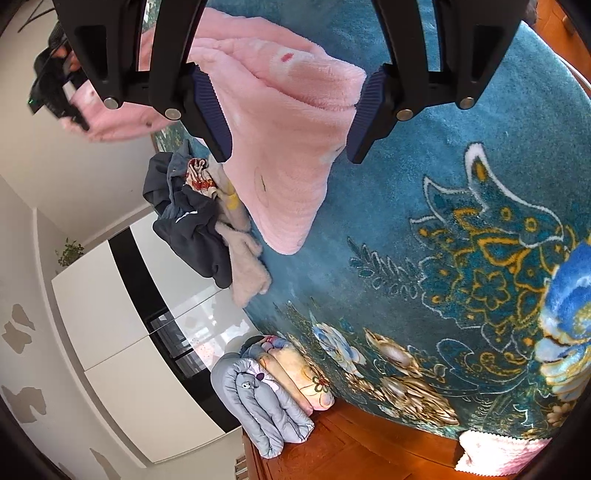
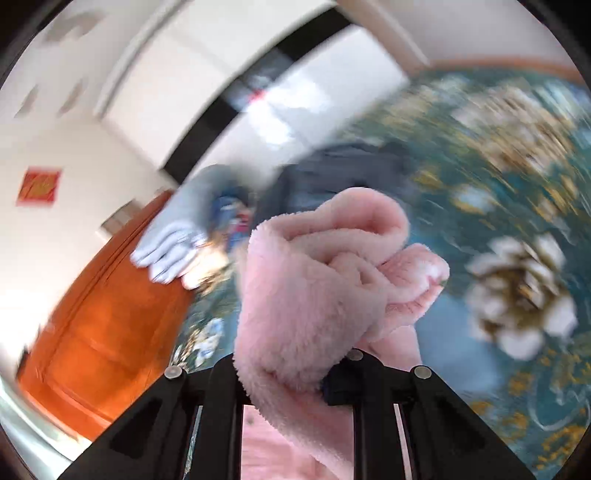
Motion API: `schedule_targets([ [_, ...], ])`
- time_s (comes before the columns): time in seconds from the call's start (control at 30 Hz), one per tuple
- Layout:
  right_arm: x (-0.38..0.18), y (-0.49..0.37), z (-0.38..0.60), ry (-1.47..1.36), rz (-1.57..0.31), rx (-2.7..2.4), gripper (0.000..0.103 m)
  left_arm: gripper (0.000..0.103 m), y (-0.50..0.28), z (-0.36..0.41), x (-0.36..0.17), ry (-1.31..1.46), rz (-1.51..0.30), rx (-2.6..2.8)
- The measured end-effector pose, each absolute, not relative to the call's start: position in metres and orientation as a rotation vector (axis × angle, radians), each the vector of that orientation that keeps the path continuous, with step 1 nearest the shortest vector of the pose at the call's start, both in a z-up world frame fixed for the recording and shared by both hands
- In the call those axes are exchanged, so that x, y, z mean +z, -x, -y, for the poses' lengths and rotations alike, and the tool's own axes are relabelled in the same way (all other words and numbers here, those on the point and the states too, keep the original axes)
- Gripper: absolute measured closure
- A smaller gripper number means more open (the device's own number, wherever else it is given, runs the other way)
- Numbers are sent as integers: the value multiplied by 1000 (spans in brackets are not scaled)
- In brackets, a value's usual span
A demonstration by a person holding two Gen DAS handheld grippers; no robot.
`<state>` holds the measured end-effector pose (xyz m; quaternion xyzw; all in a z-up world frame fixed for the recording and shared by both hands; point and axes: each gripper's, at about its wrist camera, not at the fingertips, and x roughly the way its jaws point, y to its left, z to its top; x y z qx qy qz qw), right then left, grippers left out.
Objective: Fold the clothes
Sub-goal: 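Grasp the pink garment end with the right gripper while the left gripper grasps its other end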
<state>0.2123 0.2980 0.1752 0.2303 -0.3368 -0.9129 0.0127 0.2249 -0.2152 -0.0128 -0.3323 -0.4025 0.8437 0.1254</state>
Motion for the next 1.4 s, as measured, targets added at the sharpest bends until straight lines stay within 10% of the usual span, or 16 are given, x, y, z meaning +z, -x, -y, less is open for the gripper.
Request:
schedule_targets([
  [0.5,85,-121,10,-1152,146,-2493,81,34,-248,248,-9,982,1156,2521],
  [0.67,90,-116,17,-1141,103,-2362,47,34,-243,240,-10,967,1177,2461],
  [1.17,102,-176,-161,-1111,470,-2548,42,29,-158,135,11,1073,815,2459],
  [1.3,96,-181,-183,-1129,518,-2557,42,75,-145,125,10,1132,762,2507],
  [1.4,92,-182,-196,-1136,554,-2560,42,83,-140,125,17,1119,818,2442],
])
